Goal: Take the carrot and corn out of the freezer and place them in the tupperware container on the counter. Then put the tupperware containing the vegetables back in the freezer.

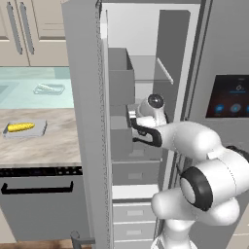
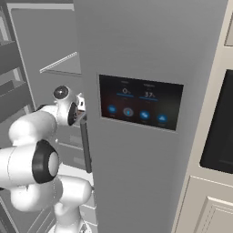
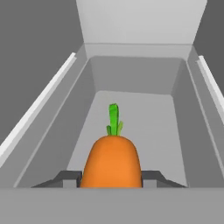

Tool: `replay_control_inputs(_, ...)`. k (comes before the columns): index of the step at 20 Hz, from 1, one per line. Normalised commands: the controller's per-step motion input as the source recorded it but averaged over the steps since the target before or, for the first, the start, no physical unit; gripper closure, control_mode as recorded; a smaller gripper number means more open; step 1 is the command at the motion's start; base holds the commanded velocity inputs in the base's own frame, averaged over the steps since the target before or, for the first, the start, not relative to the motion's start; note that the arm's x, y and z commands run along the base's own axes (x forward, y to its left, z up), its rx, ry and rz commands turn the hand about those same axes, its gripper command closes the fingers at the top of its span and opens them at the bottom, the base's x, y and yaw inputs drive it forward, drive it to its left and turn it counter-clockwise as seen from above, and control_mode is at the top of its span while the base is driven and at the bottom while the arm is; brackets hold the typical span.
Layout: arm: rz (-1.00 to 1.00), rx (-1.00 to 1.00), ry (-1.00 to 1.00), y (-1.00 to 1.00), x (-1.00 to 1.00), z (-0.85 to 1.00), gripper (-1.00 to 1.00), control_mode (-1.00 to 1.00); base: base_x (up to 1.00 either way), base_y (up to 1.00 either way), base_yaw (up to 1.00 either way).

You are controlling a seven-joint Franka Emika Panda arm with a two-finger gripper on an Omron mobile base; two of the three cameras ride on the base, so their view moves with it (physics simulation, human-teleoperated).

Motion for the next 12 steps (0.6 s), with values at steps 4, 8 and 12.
replay_control_inputs(4, -0.02, 0.04, 0.00, -0.11, -0.86, 0.53, 1.00, -1.00, 0.00, 0.00, 0.00)
replay_control_inputs(8, 0.00, 0.06, 0.00, -0.02, -0.65, 0.33, 1.00, -1.00, 0.00, 0.00, 0.00)
replay_control_inputs(12, 0.05, 0.05, 0.00, 0.00, -0.23, 0.00, 1.00, -1.00, 0.00, 0.00, 0.00)
